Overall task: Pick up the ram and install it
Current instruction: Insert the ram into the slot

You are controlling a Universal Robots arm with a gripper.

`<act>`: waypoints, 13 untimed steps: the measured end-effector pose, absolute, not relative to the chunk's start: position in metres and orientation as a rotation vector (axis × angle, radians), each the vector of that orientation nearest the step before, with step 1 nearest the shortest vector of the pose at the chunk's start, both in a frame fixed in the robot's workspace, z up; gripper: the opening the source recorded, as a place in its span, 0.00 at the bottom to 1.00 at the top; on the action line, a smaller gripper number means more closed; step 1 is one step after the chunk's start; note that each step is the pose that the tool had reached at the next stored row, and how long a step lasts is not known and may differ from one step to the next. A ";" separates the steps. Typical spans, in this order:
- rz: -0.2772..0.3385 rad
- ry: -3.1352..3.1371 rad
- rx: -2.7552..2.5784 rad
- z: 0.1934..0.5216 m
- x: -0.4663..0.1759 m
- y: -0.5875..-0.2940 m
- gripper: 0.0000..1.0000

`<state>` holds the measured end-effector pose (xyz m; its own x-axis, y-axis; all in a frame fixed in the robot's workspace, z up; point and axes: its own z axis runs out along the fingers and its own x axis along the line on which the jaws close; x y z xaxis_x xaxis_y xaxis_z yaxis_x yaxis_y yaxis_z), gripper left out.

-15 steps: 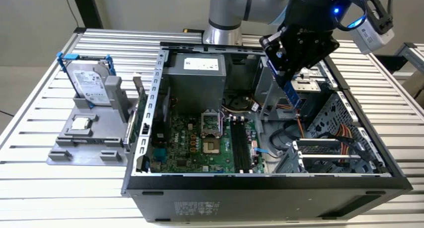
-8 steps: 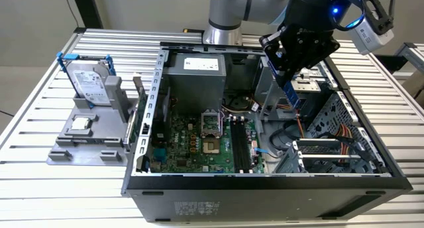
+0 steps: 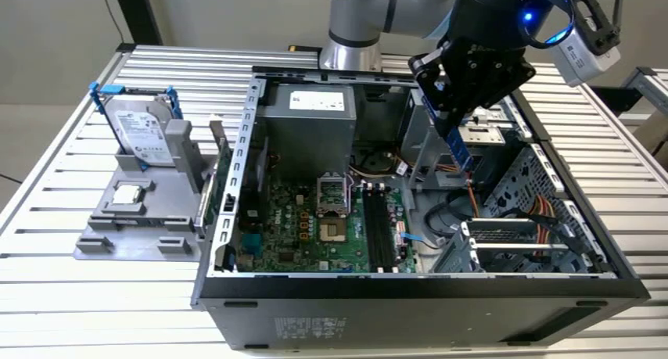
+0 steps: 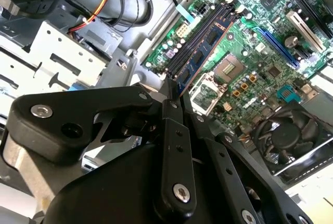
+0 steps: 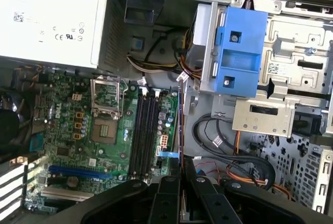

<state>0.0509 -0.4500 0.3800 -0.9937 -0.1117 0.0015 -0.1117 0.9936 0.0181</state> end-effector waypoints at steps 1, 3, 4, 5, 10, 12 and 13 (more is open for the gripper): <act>-0.030 -3.134 0.176 0.380 0.051 -0.450 0.00; -0.032 -3.134 0.176 0.380 0.051 -0.450 0.00; -0.033 -3.134 0.175 0.380 0.051 -0.450 0.00; -0.034 -3.134 0.174 0.380 0.051 -0.450 0.00; -0.034 -3.136 0.134 0.379 0.051 -0.450 0.00; -0.034 -3.137 0.115 0.378 0.051 -0.450 0.00; -0.035 -3.138 0.107 0.378 0.051 -0.450 0.00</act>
